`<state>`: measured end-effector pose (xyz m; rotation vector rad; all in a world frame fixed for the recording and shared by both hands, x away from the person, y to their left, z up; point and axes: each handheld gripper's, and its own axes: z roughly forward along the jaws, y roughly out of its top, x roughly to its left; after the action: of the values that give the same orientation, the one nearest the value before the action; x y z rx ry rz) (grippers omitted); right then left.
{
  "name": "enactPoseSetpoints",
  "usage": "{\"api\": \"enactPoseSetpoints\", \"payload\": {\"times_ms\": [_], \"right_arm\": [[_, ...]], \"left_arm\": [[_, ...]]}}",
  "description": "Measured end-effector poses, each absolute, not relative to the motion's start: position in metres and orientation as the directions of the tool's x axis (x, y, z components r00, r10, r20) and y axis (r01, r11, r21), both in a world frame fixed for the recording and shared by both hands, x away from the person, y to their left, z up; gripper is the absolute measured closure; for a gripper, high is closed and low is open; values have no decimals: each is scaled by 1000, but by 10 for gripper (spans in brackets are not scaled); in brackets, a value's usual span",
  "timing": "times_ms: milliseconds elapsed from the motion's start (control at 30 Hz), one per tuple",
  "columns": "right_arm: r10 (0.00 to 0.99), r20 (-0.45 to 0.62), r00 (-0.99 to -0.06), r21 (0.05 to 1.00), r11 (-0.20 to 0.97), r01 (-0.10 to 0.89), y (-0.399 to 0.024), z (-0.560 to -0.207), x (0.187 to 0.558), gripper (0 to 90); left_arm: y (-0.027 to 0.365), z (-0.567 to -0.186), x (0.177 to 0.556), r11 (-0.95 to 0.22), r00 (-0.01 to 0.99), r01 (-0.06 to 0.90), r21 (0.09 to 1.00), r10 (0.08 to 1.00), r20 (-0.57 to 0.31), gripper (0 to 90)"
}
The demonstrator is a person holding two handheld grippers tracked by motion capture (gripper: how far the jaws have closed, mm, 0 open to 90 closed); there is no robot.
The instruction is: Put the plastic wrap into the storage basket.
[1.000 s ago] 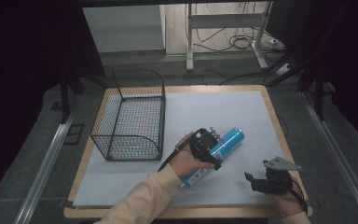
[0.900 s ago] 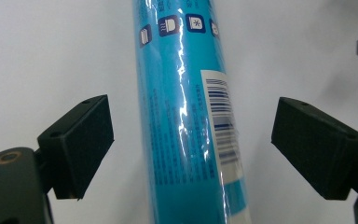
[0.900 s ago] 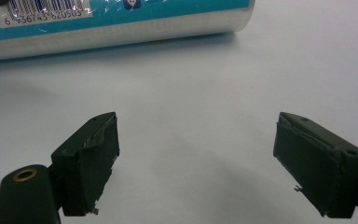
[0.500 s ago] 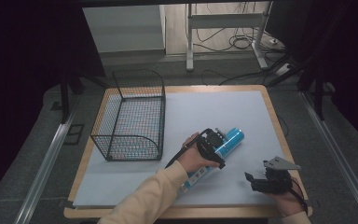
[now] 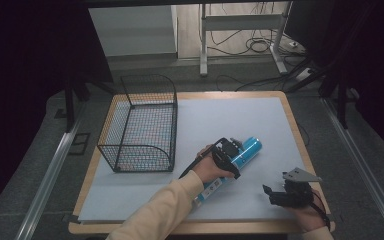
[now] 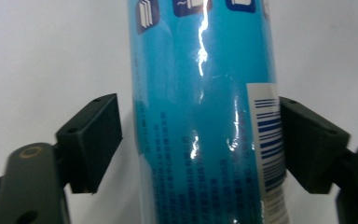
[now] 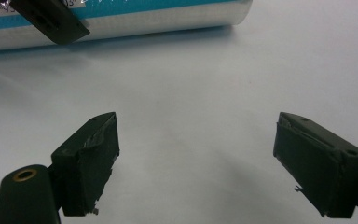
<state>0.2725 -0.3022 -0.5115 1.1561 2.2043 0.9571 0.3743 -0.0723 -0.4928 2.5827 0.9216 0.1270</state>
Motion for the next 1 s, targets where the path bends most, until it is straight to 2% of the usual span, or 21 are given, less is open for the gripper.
{"api": "enactPoseSetpoints", "payload": {"times_ms": [200,367,667,1000], "right_arm": [[840,-88,-535,757,405,512,-302,-511,272,146],[842,-90,-532,756,405,514,-302,-511,272,147],[842,-96,-531,754,410,513,-301,-511,272,149],[849,-98,-520,762,400,509,-304,-509,272,153]], "left_arm": [[-73,-497,377,-717,783,600,356,618,-76,235],[-75,-497,376,-717,782,604,348,618,-85,295],[-75,-496,380,-704,768,627,334,631,-114,307],[-70,-483,381,-721,784,612,325,609,-125,312]]}}
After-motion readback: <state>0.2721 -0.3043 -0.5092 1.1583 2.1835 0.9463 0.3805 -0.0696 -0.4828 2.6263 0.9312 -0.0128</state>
